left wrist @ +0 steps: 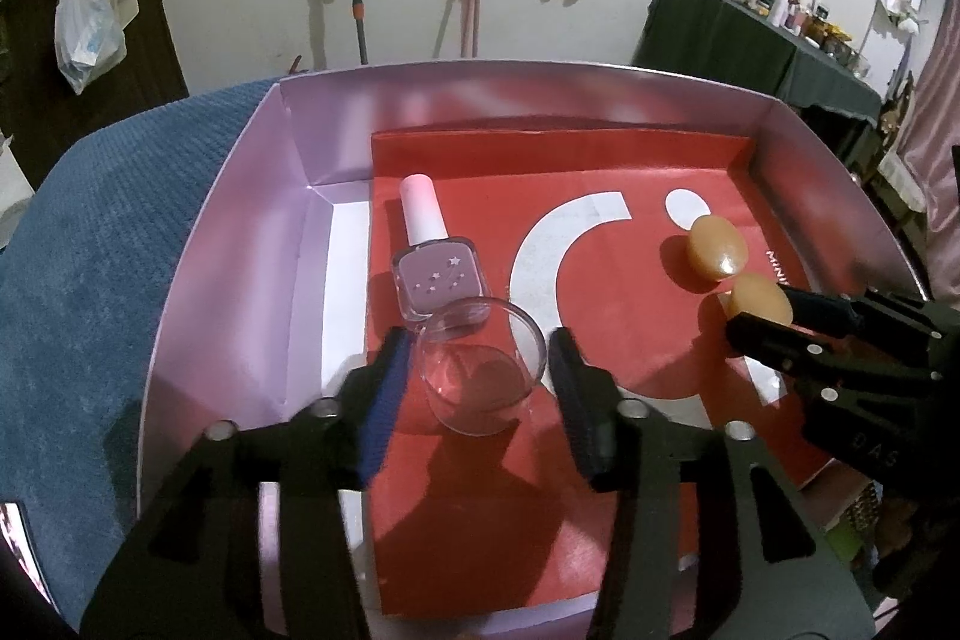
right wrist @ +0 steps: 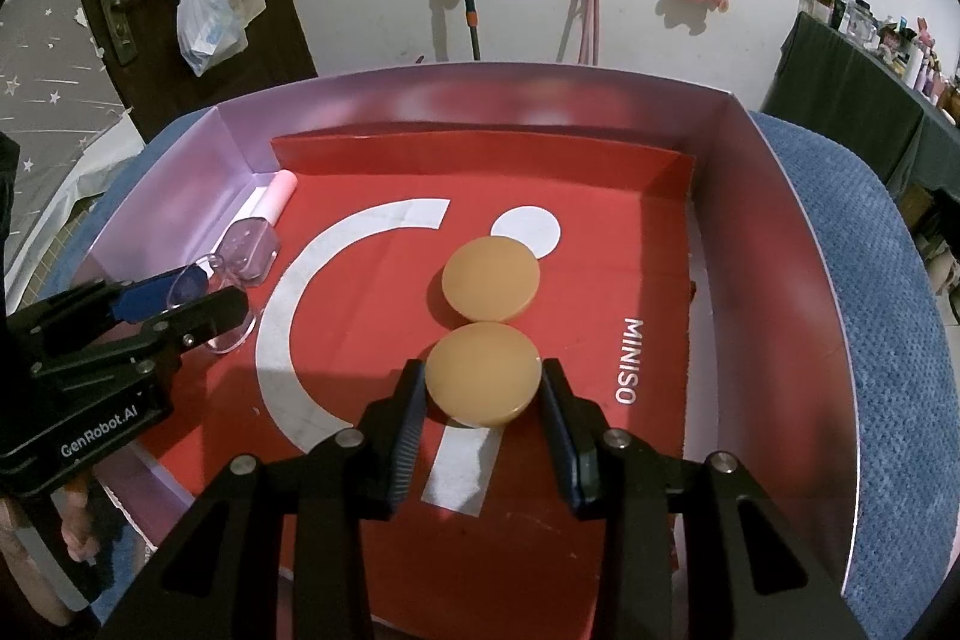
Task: Organize rigid objects
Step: 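Carry the glass cup and second orange puff with both grippers into the box, then open the left gripper beside the nail polish while the right gripper releases the puff beside the first puff, then withdraw both grippers from the box toward the loose objects on the table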
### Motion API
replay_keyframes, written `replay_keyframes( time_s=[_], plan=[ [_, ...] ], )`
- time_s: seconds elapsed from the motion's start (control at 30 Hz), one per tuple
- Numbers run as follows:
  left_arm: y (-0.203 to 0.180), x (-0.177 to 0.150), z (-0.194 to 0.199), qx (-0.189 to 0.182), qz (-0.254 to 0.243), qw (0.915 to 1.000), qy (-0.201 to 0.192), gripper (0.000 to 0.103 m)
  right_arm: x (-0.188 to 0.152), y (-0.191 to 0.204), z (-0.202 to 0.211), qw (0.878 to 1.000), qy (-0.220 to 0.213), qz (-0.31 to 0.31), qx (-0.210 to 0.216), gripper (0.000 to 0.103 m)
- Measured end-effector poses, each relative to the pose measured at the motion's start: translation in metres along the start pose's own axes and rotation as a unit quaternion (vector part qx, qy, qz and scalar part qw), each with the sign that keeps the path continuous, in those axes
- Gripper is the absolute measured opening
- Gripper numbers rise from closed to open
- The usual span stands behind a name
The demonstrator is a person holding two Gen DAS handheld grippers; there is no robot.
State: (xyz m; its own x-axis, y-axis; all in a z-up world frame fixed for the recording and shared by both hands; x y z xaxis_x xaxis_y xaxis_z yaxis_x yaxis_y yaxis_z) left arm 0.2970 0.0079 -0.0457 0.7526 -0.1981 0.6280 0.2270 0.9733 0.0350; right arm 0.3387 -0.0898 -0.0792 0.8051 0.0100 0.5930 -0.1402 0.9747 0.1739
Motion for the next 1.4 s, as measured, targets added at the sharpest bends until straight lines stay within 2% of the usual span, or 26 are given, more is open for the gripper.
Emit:
replay_keyframes(
  time_s=[0.07, 0.23, 0.4, 0.57, 0.7, 0.77, 0.97, 1.1, 1.23, 1.4],
  plan=[
    [0.001, 0.002, 0.003, 0.001, 0.003, 1.0, -0.007, 0.06, 0.0, 0.001, 0.0, 1.0, 0.0, 0.0, 0.001, 0.041],
    [0.0, 0.002, 0.006, 0.0, 0.004, 0.9999, -0.01, 0.061, 0.0, 0.002, 0.005, 1.0, -0.004, -0.003, 0.007, 0.05],
    [-0.004, 0.002, 0.014, -0.014, 0.008, 0.9997, -0.017, 0.071, -0.002, 0.004, 0.015, 1.0, -0.013, -0.001, 0.013, 0.058],
    [-0.009, 0.005, 0.026, -0.006, 0.001, 0.9995, -0.032, 0.081, -0.001, 0.006, 0.026, 1.0, -0.025, -0.002, 0.019, 0.065],
    [-0.009, 0.005, 0.034, 0.006, -0.003, 0.9992, -0.04, 0.084, -0.002, 0.008, 0.037, 0.999, -0.035, -0.003, 0.025, 0.068],
    [-0.007, 0.005, 0.038, 0.011, 0.0, 0.999, -0.043, 0.097, -0.003, 0.008, 0.042, 0.999, -0.038, -0.004, 0.029, 0.069],
    [-0.002, 0.003, 0.048, 0.014, 0.01, 0.9985, -0.052, 0.098, -0.004, 0.012, 0.055, 0.998, -0.05, -0.005, 0.043, 0.074],
    [-0.001, 0.001, 0.053, 0.013, 0.012, 0.9983, -0.055, 0.098, -0.006, 0.015, 0.067, 0.997, -0.062, -0.003, 0.051, 0.086],
    [-0.001, 0.0, 0.062, 0.018, 0.014, 0.9976, -0.066, 0.103, -0.007, 0.015, 0.079, 0.995, -0.075, -0.007, 0.062, 0.092],
    [-0.002, -0.003, 0.073, 0.027, 0.006, 0.9965, -0.079, 0.103, -0.01, 0.017, 0.092, 0.994, -0.088, -0.009, 0.07, 0.102]
  ],
)
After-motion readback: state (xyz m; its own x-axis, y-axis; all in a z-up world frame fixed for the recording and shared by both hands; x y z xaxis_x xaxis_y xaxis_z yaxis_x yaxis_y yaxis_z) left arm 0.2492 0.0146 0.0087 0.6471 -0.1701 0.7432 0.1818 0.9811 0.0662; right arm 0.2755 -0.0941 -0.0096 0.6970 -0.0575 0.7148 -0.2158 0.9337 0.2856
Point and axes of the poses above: each gripper's, at about its wrist camera, not at the fingertips, and z roughly against the way its jaws point, y to its left, x to its top, the point moved 10 cm from there along -z, roughly the way its jaws point, and after that the axes turned 9 degrees about -z, right-handed, at the moved point
